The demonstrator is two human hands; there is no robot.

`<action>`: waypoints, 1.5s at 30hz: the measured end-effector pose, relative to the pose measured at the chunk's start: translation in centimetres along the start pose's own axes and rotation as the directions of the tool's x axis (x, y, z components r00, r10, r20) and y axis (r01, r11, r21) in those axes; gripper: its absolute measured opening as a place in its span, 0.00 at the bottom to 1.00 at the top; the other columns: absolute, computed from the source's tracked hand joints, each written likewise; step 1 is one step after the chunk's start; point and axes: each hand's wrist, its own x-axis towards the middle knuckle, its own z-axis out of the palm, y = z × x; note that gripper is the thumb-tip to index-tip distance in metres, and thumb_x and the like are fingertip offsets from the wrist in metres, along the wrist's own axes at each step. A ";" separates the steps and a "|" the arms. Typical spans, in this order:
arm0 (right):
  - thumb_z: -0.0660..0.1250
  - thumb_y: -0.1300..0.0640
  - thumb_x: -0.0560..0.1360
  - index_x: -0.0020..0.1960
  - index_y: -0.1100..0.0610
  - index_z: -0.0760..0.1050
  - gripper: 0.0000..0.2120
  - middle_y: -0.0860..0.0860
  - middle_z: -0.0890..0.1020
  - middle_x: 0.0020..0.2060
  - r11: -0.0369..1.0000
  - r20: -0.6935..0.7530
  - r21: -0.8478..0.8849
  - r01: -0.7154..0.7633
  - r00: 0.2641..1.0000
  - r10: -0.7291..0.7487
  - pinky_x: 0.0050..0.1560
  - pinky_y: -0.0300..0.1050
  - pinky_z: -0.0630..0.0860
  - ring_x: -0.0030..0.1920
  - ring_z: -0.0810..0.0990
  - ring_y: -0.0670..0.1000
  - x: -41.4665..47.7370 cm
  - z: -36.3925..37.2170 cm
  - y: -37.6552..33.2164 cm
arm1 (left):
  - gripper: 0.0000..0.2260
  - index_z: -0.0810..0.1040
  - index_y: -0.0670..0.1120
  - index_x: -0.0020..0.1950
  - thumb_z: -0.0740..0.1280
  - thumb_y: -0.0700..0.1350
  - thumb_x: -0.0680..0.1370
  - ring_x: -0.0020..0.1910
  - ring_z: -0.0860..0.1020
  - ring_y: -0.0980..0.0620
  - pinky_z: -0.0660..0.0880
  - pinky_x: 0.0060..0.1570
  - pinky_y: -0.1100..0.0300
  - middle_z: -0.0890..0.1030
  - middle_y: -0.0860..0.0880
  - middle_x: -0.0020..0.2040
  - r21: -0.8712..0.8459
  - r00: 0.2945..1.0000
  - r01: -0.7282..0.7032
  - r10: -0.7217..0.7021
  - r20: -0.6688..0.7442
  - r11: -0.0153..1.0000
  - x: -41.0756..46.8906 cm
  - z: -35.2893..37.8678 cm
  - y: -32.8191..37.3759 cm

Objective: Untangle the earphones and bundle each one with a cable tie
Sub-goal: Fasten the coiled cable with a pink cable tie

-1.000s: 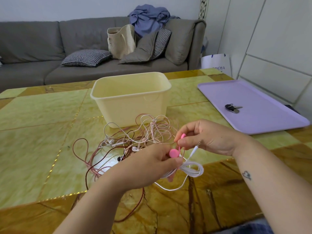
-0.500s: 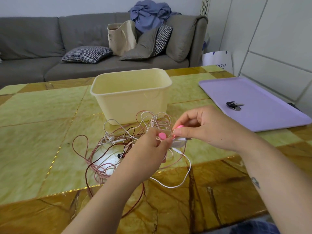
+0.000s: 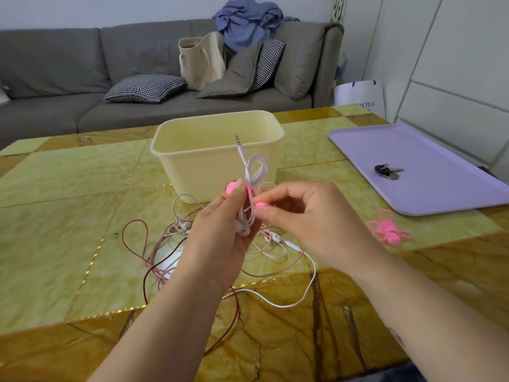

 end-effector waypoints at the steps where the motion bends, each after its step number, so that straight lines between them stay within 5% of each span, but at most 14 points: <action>1: 0.73 0.62 0.70 0.46 0.56 0.83 0.05 0.48 0.86 0.42 0.990 0.034 0.120 -0.070 0.997 0.067 0.43 0.36 0.78 0.41 0.83 0.43 0.3 -0.3 0.2 | 0.09 0.80 0.43 0.47 0.63 0.47 0.77 0.37 0.81 0.57 0.79 0.39 0.66 0.83 0.50 0.39 -0.031 1.000 0.003 -0.003 0.007 1.000 0.0 0.0 0.1; 4: 0.71 0.62 0.66 0.45 0.58 0.82 0.09 0.53 0.85 0.43 0.870 0.171 0.401 -0.286 0.957 0.236 0.41 0.35 0.78 0.40 0.81 0.46 1.0 -1.7 0.9 | 0.10 0.81 0.46 0.41 0.65 0.51 0.72 0.36 0.79 0.58 0.76 0.44 0.63 0.82 0.52 0.38 0.010 0.997 0.020 -0.021 0.079 1.000 -0.1 -0.2 0.5; 7: 0.70 0.63 0.62 0.42 0.58 0.82 0.09 0.52 0.84 0.40 0.790 0.233 0.490 -0.368 0.929 0.289 0.41 0.36 0.79 0.38 0.80 0.46 1.1 -2.7 1.4 | 0.10 0.84 0.48 0.38 0.65 0.51 0.70 0.38 0.78 0.58 0.75 0.42 0.65 0.82 0.52 0.38 0.085 0.980 0.055 -0.070 0.185 0.995 -0.2 -0.3 0.7; 16: 0.73 0.57 0.60 0.38 0.53 0.84 0.07 0.51 0.85 0.39 0.905 0.239 0.374 -0.203 0.964 0.117 0.50 0.39 0.78 0.43 0.82 0.47 0.8 -3.7 1.3 | 0.09 0.76 0.37 0.47 0.69 0.42 0.73 0.28 0.75 0.56 0.78 0.36 0.62 0.74 0.47 0.31 0.101 0.896 0.229 -0.250 0.367 0.968 -0.3 -1.4 1.1; 20: 0.73 0.58 0.63 0.49 0.64 0.81 0.17 0.60 0.83 0.51 0.938 0.257 0.293 -0.185 0.960 0.109 0.59 0.47 0.77 0.53 0.82 0.58 0.8 -3.6 1.3 | 0.11 0.84 0.41 0.45 0.76 0.41 0.65 0.31 0.77 0.56 0.79 0.38 0.61 0.78 0.48 0.35 0.103 0.879 0.255 -0.275 0.391 0.962 -0.1 -1.9 0.8; 25: 0.71 0.62 0.65 0.51 0.67 0.79 0.16 0.53 0.85 0.49 0.919 0.305 0.342 -0.196 0.948 0.088 0.55 0.41 0.77 0.53 0.83 0.51 0.6 -3.4 0.9 | 0.26 0.81 0.44 0.51 0.83 0.48 0.56 0.27 0.75 0.58 0.79 0.38 0.59 0.76 0.52 0.32 0.042 0.838 0.335 -0.318 0.443 0.941 0.2 -2.1 0.1; 29: 0.70 0.62 0.66 0.48 0.66 0.80 0.12 0.56 0.84 0.41 0.932 0.292 0.327 -0.159 0.955 0.060 0.53 0.43 0.78 0.46 0.83 0.52 0.4 -3.1 0.5 | 0.18 0.84 0.47 0.42 0.83 0.47 0.56 0.25 0.73 0.60 0.78 0.39 0.59 0.77 0.54 0.30 0.006 0.813 0.408 -0.367 0.453 0.913 0.0 -1.9 -0.1; 38: 0.74 0.62 0.67 0.42 0.57 0.83 0.04 0.54 0.85 0.40 0.933 0.245 0.343 -0.110 0.969 0.024 0.51 0.44 0.78 0.44 0.83 0.51 0.3 -2.9 0.1 | 0.13 0.80 0.48 0.36 0.81 0.49 0.60 0.27 0.73 0.58 0.77 0.41 0.57 0.75 0.54 0.29 0.044 0.731 0.488 -0.435 0.526 0.872 0.1 -2.0 -0.2; 42: 0.73 0.60 0.65 0.43 0.59 0.83 0.07 0.57 0.85 0.40 0.934 0.225 0.332 -0.129 0.973 0.054 0.52 0.45 0.79 0.43 0.83 0.53 0.4 -3.1 -0.1 | 0.14 0.80 0.47 0.39 0.81 0.48 0.60 0.29 0.75 0.57 0.78 0.43 0.56 0.76 0.52 0.32 0.057 0.761 0.446 -0.412 0.502 0.893 0.0 -1.9 0.0; 45: 0.73 0.57 0.63 0.41 0.58 0.84 0.08 0.56 0.85 0.41 0.958 0.150 0.255 -0.129 0.984 0.092 0.52 0.45 0.80 0.44 0.83 0.54 0.4 -3.1 0.0 | 0.10 0.83 0.47 0.43 0.76 0.51 0.66 0.37 0.77 0.55 0.77 0.51 0.52 0.79 0.51 0.39 0.175 0.856 0.323 -0.366 0.365 0.930 0.0 -1.4 0.2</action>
